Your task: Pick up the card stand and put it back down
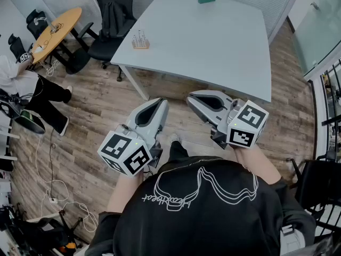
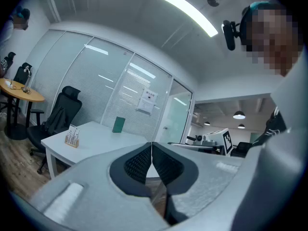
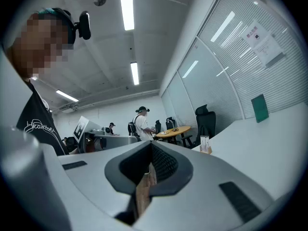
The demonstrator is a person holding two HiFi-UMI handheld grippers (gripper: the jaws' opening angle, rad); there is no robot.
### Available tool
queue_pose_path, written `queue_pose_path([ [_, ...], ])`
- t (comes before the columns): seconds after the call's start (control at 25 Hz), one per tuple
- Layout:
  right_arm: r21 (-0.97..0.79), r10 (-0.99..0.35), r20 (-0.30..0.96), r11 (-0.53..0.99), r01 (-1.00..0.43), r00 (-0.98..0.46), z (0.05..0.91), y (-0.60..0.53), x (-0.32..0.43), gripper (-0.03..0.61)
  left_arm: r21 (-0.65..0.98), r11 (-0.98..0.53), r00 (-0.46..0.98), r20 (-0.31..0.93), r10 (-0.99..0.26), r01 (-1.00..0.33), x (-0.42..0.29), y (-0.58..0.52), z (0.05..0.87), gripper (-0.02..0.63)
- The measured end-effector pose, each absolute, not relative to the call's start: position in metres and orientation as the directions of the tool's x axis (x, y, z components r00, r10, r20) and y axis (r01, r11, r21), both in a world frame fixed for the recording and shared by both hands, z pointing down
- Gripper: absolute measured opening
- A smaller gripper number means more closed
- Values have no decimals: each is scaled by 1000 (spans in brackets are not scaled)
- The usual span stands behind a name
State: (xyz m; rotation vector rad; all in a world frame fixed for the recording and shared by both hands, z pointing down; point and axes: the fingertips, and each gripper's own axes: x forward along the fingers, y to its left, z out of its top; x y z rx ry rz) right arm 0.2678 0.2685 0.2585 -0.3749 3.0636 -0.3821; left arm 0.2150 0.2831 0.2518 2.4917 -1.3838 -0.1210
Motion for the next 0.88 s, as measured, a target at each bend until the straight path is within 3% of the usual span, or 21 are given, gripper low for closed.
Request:
queue_pose_path([
  [0.88, -208, -245, -44, 951, -231, -969, 255, 271, 271, 9, 277, -474, 509, 67, -858, -836, 219, 290, 249, 17],
])
